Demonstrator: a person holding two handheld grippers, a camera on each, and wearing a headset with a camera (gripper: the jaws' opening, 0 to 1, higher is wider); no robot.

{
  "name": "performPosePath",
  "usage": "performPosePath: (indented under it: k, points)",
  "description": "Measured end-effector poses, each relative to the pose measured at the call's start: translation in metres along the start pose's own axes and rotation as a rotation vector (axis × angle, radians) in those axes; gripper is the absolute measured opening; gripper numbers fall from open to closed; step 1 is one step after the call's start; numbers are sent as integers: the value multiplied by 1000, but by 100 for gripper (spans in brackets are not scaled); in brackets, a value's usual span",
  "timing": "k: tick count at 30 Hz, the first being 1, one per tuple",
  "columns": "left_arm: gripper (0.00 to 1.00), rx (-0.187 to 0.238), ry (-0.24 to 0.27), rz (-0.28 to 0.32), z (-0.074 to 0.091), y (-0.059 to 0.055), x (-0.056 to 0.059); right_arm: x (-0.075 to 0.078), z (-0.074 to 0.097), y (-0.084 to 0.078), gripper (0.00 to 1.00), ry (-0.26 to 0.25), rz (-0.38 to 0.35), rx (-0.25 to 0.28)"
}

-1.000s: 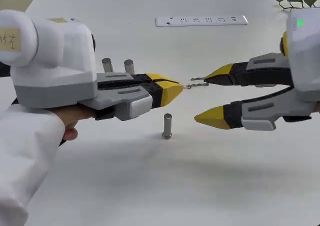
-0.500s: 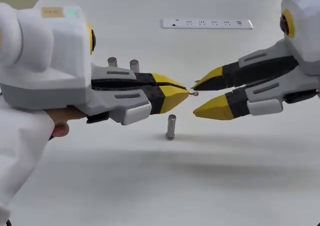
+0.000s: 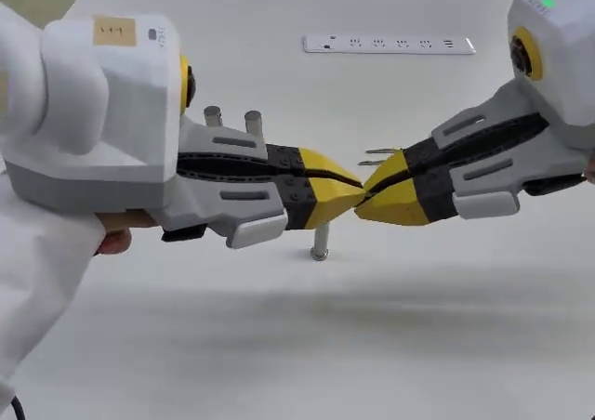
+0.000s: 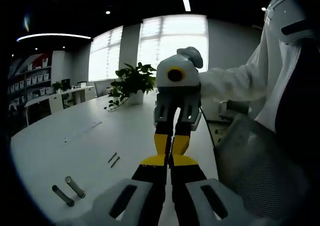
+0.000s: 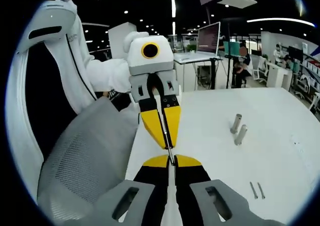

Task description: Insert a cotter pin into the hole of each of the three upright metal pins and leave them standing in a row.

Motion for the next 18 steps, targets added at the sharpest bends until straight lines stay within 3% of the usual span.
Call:
performPosePath:
  k: [4, 8, 11, 13, 18]
  points:
    - [0, -23, -18, -33, -3, -3, 5, -1, -1, -4, 0, 7, 17, -20]
    - [0, -34, -19, 0, -6, -4, 8, 2, -1, -8, 0, 3, 15, -39]
    - [1, -62, -19, -95, -9, -6, 10, 2, -2, -9, 0, 7, 31, -50]
    - [3, -79, -14, -109, -9, -10, 9, 3, -3, -10, 0, 5, 27, -59]
    - [22, -99, 13, -97, -7, -22, 0, 12, -1, -15, 0, -35, 40, -116]
Point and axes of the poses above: the centre of the closed fingertips' face, and the gripper's own axes: z roughly backward along the fingers, x roughly to its right, y roughly out of its top, the point moved 5 cm from there along z, roughly backward along the fingers, and after that the axes turned 11 degrees about -z, right-handed, at the moved point
